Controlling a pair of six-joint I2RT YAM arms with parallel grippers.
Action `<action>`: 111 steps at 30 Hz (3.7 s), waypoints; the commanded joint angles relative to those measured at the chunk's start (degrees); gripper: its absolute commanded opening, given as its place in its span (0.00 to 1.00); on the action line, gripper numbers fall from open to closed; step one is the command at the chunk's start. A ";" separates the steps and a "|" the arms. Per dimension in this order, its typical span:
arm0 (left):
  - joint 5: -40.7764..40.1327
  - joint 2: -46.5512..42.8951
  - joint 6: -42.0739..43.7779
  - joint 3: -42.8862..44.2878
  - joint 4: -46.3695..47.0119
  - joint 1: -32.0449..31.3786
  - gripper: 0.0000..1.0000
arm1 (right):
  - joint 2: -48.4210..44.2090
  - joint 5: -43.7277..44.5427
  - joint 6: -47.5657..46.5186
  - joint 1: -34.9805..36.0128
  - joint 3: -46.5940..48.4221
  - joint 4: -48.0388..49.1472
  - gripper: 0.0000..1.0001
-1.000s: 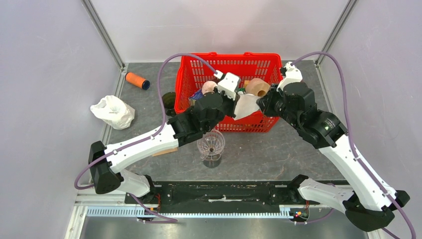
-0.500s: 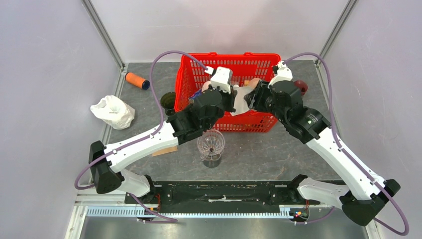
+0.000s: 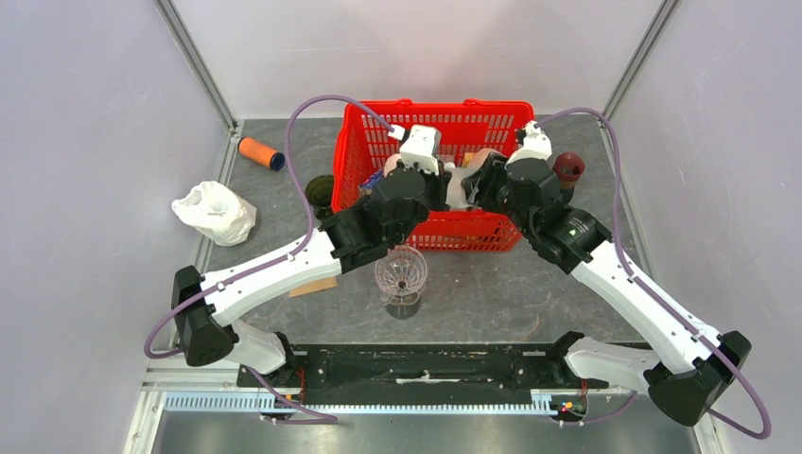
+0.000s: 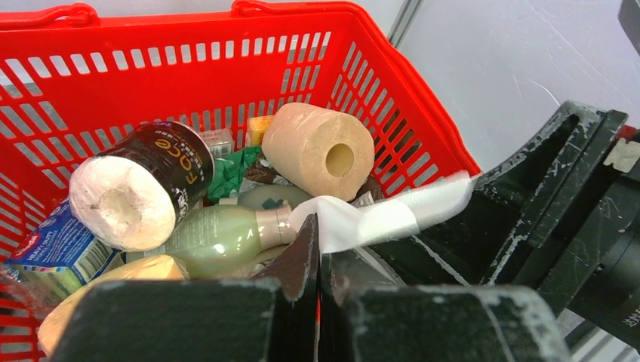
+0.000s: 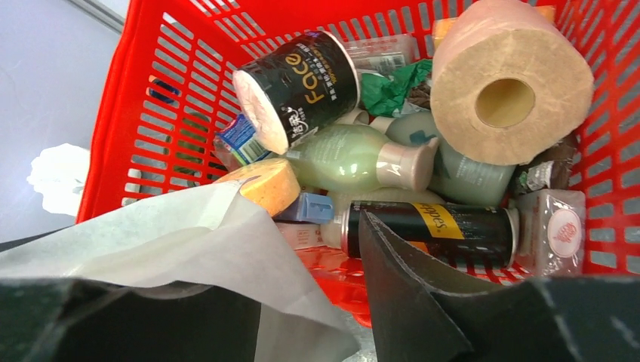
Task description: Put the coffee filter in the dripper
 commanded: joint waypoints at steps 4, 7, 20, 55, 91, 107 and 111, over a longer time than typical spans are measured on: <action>-3.56 -3.07 -0.89 1.24 -1.53 0.15 0.02 | -4.62 5.05 -1.36 0.16 -3.09 -2.96 0.56; -3.67 -3.70 -1.47 0.77 -2.37 0.21 0.02 | -5.94 4.15 -2.00 0.16 -3.79 -3.37 0.56; -4.86 -8.90 -3.62 -2.48 -5.75 0.53 0.02 | -10.15 -5.86 -4.49 0.14 -3.09 -2.60 0.58; 29.15 -7.85 -25.19 16.71 -70.15 4.12 0.02 | -44.32 27.39 -6.73 0.13 -22.13 -5.00 0.97; 36.52 -2.96 -18.74 2.62 -55.83 13.09 0.02 | -41.99 26.87 -8.62 0.14 -22.81 -4.72 0.97; 35.03 -3.79 -16.87 2.71 -58.38 13.09 0.29 | -41.89 26.51 -8.34 0.15 -22.66 -4.98 0.97; 34.13 -4.97 -16.38 3.76 -58.85 13.10 0.45 | -42.16 26.50 -8.41 0.15 -22.63 -5.07 0.97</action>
